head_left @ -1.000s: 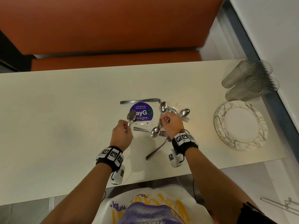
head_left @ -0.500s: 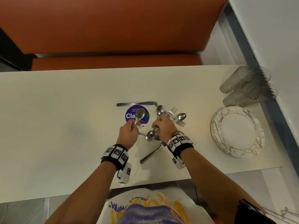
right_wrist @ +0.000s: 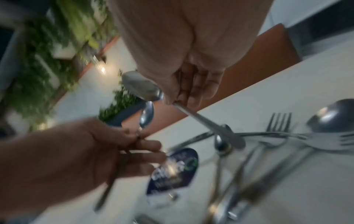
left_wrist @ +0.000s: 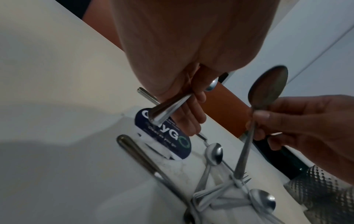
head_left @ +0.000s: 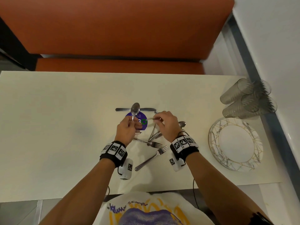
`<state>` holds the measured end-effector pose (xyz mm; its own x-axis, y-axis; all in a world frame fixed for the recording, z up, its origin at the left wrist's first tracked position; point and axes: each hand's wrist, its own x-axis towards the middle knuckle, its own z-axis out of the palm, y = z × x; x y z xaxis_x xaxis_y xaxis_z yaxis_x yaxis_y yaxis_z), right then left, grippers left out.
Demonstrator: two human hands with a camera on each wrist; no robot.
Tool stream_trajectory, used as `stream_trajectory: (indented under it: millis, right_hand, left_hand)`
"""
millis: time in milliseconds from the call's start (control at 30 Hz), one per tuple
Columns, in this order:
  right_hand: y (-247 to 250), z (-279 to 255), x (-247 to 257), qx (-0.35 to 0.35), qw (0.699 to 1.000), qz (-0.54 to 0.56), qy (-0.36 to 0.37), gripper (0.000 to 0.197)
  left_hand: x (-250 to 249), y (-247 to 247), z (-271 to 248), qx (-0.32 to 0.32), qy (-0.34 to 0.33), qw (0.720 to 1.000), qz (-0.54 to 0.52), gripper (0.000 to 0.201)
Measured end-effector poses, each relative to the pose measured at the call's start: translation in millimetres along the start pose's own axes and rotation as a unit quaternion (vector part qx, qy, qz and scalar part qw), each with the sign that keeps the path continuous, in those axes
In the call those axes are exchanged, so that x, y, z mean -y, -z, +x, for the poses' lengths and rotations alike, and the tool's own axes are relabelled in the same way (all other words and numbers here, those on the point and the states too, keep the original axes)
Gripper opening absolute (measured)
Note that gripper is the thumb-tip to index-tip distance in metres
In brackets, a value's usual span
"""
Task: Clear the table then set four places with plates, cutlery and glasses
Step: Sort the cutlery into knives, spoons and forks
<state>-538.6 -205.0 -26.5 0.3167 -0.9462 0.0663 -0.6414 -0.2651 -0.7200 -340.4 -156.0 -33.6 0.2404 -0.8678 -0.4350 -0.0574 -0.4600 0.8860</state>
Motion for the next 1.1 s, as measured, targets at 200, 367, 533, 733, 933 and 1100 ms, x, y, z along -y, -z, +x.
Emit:
stream_trajectory:
  millis: [200,367,533,733,933,1100]
  right_hand:
    - [-2.0,19.3,24.7,-0.015,0.96,0.205,-0.188,0.011]
    - [-13.9,19.0,22.3,-0.01,0.955,0.194,-0.225,0.01]
    - [-6.6,25.8,17.9,-0.056,0.968,0.118,-0.214,0.019]
    - [-2.0,33.0,19.4,-0.053,0.963,0.175,-0.199,0.013]
    - [-8.6,32.4,21.7,-0.065,0.969,0.141,-0.193,0.009]
    - [-2.8,39.6,21.5,-0.056,0.956,0.198,-0.209,0.009]
  left_hand:
    - [-19.4,-23.8,1.3,0.067,0.012,0.997,-0.022,0.025]
    - [-24.5,-33.9,-8.5,0.074,0.03,0.997,-0.005,0.024]
    - [-20.6,-31.8,-9.1,0.064,0.048,0.996,-0.028,0.025]
    - [-25.8,-29.1,-10.0,0.087,0.07,0.993,-0.044,0.027]
    - [-25.0,-31.3,-5.6,0.093,0.076,0.99,-0.078,0.03]
    - [-20.0,-28.4,-6.5,0.104,0.045,0.992,-0.058,0.027]
